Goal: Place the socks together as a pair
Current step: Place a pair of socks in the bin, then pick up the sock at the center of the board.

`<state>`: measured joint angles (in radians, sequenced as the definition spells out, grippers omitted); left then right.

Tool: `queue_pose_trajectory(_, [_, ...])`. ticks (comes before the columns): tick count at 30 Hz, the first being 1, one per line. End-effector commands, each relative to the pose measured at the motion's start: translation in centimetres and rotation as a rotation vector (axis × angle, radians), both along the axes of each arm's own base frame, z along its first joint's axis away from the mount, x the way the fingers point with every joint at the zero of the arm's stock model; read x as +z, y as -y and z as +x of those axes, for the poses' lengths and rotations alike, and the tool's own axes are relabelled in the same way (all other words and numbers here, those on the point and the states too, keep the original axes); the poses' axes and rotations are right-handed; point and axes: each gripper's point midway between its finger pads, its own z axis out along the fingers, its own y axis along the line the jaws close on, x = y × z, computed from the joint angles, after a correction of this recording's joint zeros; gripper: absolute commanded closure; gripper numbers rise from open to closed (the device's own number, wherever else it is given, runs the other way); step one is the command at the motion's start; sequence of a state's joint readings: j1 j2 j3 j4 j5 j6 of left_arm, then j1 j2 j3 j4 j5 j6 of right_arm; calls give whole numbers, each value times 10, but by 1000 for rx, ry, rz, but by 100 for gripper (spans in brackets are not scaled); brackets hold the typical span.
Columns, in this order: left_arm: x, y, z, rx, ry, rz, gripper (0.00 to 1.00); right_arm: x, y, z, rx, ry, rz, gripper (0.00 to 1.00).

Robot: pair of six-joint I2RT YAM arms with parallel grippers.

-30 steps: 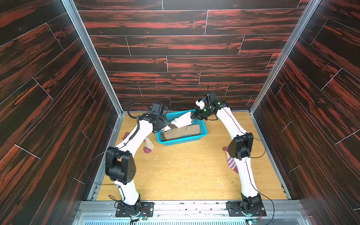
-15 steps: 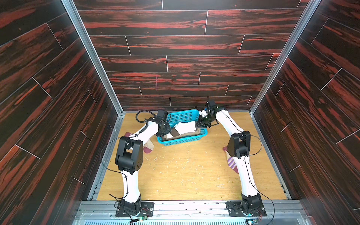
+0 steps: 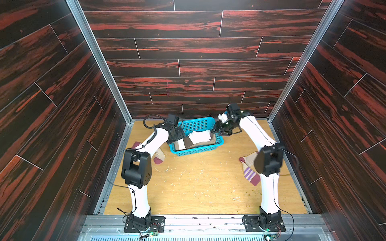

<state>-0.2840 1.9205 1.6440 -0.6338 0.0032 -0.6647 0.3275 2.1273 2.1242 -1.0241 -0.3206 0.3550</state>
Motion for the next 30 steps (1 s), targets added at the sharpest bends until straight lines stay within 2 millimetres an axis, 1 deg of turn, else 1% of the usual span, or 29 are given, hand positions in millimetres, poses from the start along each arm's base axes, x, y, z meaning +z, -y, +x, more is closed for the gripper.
queue_pose_trajectory(1, [86,-13,-11,31,150,-11,1,24,34,-23,-44,46,-39,34])
queue_pose_trajectory(2, [102,-15,-16,31,176,-16,0,27,49,-32,-79,43,-36,32])
queue_pose_trajectory(3, [117,-17,-22,31,201,-20,0,26,64,-41,-111,31,-40,31])
queue_pose_trajectory(4, [130,-20,-29,34,226,-21,0,22,83,-53,-155,15,-52,29])
queue_pose_trajectory(6, [151,-24,-45,34,260,-36,0,6,119,-76,-234,-34,-91,28])
queue_pose_trajectory(7, [160,-24,-55,30,275,-53,0,-7,138,-90,-282,-76,-104,28])
queue_pose_trajectory(9, [168,-21,-75,19,295,-65,0,-33,169,-114,-378,-151,-117,28])
queue_pose_trajectory(11, [166,-15,-97,-8,288,-63,0,-60,193,-135,-471,-215,-103,28])
queue_pose_trajectory(12, [163,-12,-106,-26,280,-52,0,-70,202,-142,-508,-235,-111,28])
queue_pose_trajectory(15, [145,1,-138,-89,226,0,0,-99,221,-156,-600,-291,-144,28])
queue_pose_trajectory(17, [130,11,-158,-124,198,8,0,-118,228,-162,-646,-328,-165,28])
queue_pose_trajectory(20, [111,15,-184,-132,168,-5,0,-139,237,-172,-705,-375,-195,29])
queue_pose_trajectory(22, [101,13,-198,-125,156,-10,0,-147,242,-178,-746,-386,-189,30])
queue_pose_trajectory(25, [91,3,-214,-99,142,-10,1,-151,253,-186,-802,-383,-204,31])
queue_pose_trajectory(27, [91,-2,-221,-90,147,-15,1,-151,254,-187,-815,-382,-187,31])
queue_pose_trajectory(30, [89,-9,-228,-83,148,-7,2,-157,256,-187,-814,-393,-196,32])
